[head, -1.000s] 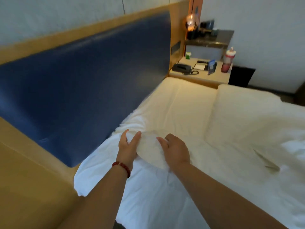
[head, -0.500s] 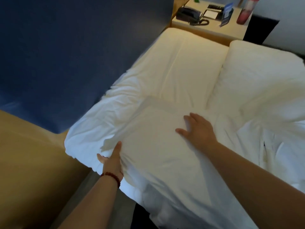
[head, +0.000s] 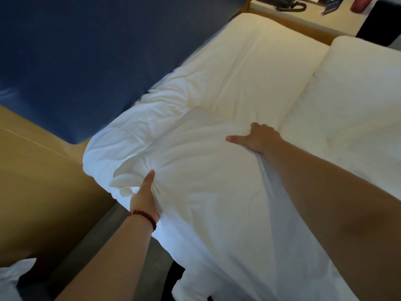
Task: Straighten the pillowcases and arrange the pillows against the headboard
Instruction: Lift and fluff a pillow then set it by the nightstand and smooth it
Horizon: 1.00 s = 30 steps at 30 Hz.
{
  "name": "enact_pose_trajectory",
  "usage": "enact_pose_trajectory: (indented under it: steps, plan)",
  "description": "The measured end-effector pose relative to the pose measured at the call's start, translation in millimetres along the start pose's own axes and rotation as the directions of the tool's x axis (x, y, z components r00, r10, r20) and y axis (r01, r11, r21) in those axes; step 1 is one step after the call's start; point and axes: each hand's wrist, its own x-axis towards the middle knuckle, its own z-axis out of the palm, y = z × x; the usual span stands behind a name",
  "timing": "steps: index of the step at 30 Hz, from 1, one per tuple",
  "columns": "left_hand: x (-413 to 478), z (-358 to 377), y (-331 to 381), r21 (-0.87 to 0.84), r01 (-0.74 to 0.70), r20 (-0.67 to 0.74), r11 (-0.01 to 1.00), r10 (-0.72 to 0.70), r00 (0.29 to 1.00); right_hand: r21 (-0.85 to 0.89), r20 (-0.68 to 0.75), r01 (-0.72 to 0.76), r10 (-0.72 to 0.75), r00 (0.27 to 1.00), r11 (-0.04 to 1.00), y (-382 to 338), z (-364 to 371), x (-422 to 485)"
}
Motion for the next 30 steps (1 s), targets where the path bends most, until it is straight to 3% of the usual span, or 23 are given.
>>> enact_pose_trajectory:
  steps: [4,9,14,18,23,27,30]
  plan:
    - [-8,0,13,-0.189,0.006,0.03,0.982,0.0,1.0,0.029,0.037,-0.013,0.012,0.999,0.999,-1,6,-4]
    - [-29,10,45,-0.119,-0.053,-0.003,0.991,0.053,0.999,0.218,-0.007,-0.018,0.02,1.0,0.976,0,12,-13]
    - [-40,3,113,-0.093,-0.228,0.058,0.969,0.234,0.971,0.53,-0.23,0.028,0.111,0.967,0.848,-22,-26,-22]
    - [-64,-5,195,-0.126,-0.346,0.092,0.93,0.358,0.929,0.613,-0.383,0.157,0.118,0.916,0.774,-68,-98,-36]
    - [-102,-19,291,-0.157,-0.552,0.155,0.819,0.572,0.805,0.638,-0.524,0.285,0.132,0.841,0.715,-117,-176,-62]
    - [-131,-23,346,-0.226,-0.709,0.15,0.668,0.743,0.653,0.68,-0.606,0.394,0.172,0.776,0.619,-147,-206,-80]
    - [-127,-27,360,-0.151,-0.716,0.162,0.681,0.732,0.662,0.698,-0.592,0.372,0.202,0.78,0.612,-155,-201,-86]
